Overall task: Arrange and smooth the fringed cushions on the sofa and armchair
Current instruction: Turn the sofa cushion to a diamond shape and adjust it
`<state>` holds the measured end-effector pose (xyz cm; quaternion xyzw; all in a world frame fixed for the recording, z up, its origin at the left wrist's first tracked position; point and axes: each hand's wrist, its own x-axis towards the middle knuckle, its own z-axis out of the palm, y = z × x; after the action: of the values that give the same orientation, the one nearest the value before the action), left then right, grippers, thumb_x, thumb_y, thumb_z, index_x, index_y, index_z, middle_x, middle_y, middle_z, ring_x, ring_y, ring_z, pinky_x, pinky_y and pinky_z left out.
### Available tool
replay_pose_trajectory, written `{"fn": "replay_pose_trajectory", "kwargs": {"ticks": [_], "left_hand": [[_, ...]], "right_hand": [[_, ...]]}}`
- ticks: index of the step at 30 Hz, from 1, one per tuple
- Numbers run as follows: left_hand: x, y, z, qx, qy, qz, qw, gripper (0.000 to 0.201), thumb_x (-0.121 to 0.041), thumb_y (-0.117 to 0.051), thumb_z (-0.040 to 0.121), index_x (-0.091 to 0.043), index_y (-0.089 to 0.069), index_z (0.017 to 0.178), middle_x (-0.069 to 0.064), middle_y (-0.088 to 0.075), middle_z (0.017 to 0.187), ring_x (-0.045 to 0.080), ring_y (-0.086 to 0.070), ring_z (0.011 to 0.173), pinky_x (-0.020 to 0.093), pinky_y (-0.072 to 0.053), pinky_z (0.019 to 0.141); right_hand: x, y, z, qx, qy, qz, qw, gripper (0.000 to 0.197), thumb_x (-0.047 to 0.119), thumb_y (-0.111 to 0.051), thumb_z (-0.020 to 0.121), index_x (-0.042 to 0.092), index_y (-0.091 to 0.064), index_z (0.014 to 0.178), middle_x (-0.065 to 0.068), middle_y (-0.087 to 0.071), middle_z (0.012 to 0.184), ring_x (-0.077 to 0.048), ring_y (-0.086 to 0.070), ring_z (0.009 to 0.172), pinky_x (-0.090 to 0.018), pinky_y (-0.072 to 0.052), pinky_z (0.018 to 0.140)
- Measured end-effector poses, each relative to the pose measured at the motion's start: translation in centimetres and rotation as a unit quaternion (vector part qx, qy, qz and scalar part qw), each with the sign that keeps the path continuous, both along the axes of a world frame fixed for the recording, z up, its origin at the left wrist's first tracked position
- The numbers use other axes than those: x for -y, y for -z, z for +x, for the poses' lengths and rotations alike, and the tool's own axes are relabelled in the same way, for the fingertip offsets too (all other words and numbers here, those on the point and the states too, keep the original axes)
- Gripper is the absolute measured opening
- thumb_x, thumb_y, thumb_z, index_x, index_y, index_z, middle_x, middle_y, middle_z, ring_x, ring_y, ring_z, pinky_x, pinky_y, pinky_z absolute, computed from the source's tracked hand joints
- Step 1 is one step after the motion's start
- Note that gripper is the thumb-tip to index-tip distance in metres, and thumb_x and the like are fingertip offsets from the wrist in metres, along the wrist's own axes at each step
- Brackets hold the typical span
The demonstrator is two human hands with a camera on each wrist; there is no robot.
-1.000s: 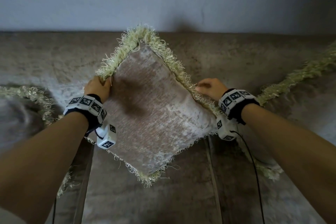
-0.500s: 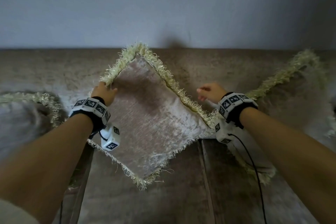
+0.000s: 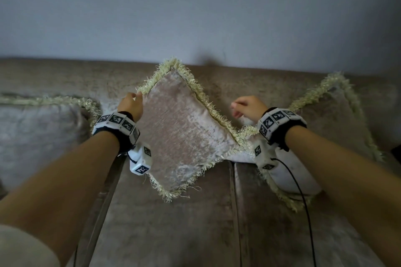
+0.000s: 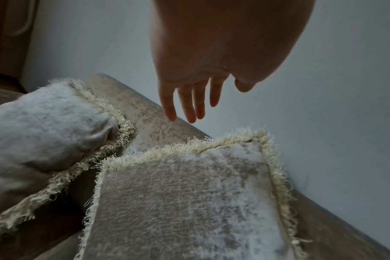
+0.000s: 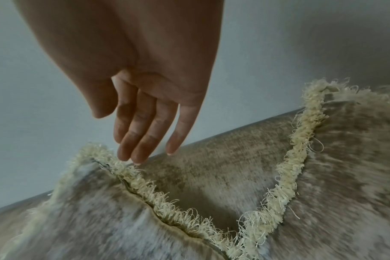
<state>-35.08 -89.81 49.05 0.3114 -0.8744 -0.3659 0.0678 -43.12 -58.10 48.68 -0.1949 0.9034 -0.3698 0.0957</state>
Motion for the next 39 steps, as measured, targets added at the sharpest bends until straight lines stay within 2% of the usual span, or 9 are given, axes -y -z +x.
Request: {"fn": "replay_pose_trajectory", "kwargs": {"ticks": [9,15,20,23,26,29,32,36,39], "left_hand": [[-2.6,-2.2,5.7,0.0,-0.024,0.031,0.999,0.052,-0.041,-0.025,0.101,-0.006,-0.036,0.137,0.019,-0.043,0.141,0.034,-0.043,0.128,0.039,-0.033,0.103],[0.6,0.0,9.9,0.023,-0.058,0.037,0.997,0.053,-0.042,-0.025,0.1,-0.001,-0.044,0.127,0.024,-0.051,0.13,0.036,-0.051,0.116,0.041,-0.037,0.099],[4.6,0.4,12.3,0.017,-0.084,0.071,0.994,0.055,-0.044,-0.026,0.099,-0.012,-0.027,0.144,0.021,-0.044,0.139,0.037,-0.043,0.127,0.044,-0.031,0.108],[8.4,0.9,12.9,0.003,-0.068,0.087,0.994,0.06,-0.053,-0.025,0.094,-0.01,-0.041,0.133,0.022,-0.051,0.131,0.039,-0.051,0.118,0.05,-0.038,0.104],[13.9,2.0,13.5,-0.016,-0.05,0.13,0.99,0.076,-0.069,-0.028,0.079,-0.008,-0.051,0.118,0.029,-0.054,0.124,0.048,-0.053,0.112,0.062,-0.042,0.096],[17.6,0.1,15.2,-0.023,-0.036,0.125,0.991,0.057,-0.054,-0.028,0.093,-0.008,-0.046,0.124,0.022,-0.055,0.124,0.039,-0.054,0.113,0.054,-0.042,0.099],[22.8,-0.7,16.9,-0.031,-0.03,0.121,0.992,0.048,-0.04,-0.026,0.1,-0.003,-0.042,0.126,0.022,-0.054,0.124,0.036,-0.053,0.113,0.049,-0.042,0.1],[28.8,-0.2,17.8,-0.024,-0.053,0.108,0.992,0.051,-0.041,-0.027,0.1,-0.003,-0.04,0.132,0.021,-0.053,0.128,0.037,-0.053,0.113,0.048,-0.042,0.1],[32.1,0.6,17.9,-0.004,-0.059,0.099,0.993,0.052,-0.043,-0.026,0.099,-0.006,-0.04,0.133,0.019,-0.053,0.13,0.036,-0.053,0.114,0.047,-0.042,0.1]], "right_hand": [[0.8,-2.3,3.4,0.018,-0.047,-0.013,0.999,0.024,0.021,-0.05,0.094,0.004,-0.064,0.102,-0.014,-0.07,0.093,-0.024,-0.067,0.087,-0.038,-0.053,0.087],[1.5,-1.5,5.3,0.024,-0.048,0.019,0.998,0.021,0.019,-0.052,0.094,0.003,-0.065,0.094,-0.008,-0.069,0.082,-0.024,-0.067,0.082,-0.035,-0.053,0.081],[4.1,-2.2,7.2,0.018,-0.043,0.024,0.999,0.019,0.018,-0.053,0.093,0.003,-0.065,0.094,-0.003,-0.066,0.076,-0.021,-0.065,0.075,-0.035,-0.053,0.081],[7.8,-3.3,8.9,0.013,-0.066,0.03,0.997,0.021,0.016,-0.052,0.094,0.001,-0.065,0.097,-0.008,-0.067,0.082,-0.018,-0.064,0.073,-0.033,-0.053,0.08],[12.8,-4.0,10.6,0.013,-0.066,0.039,0.997,0.02,0.015,-0.051,0.094,0.001,-0.064,0.095,-0.01,-0.067,0.085,-0.021,-0.063,0.075,-0.032,-0.052,0.08],[17.8,-4.4,12.1,0.007,-0.053,0.042,0.998,0.015,0.016,-0.051,0.094,0.008,-0.063,0.088,-0.009,-0.066,0.081,-0.02,-0.063,0.072,-0.03,-0.052,0.076],[24.0,-4.2,14.0,0.014,-0.051,0.039,0.998,0.016,0.016,-0.051,0.094,0.006,-0.063,0.09,-0.007,-0.066,0.08,-0.013,-0.061,0.068,-0.025,-0.05,0.072],[30.3,-3.8,15.1,0.05,-0.079,0.028,0.995,0.017,0.014,-0.051,0.094,0.002,-0.063,0.097,-0.001,-0.062,0.073,-0.013,-0.061,0.067,-0.032,-0.051,0.079],[34.2,-3.4,14.7,0.047,-0.083,0.024,0.995,0.019,0.014,-0.052,0.094,0.0,-0.063,0.1,0.0,-0.062,0.073,-0.011,-0.061,0.067,-0.027,-0.051,0.074]]}}
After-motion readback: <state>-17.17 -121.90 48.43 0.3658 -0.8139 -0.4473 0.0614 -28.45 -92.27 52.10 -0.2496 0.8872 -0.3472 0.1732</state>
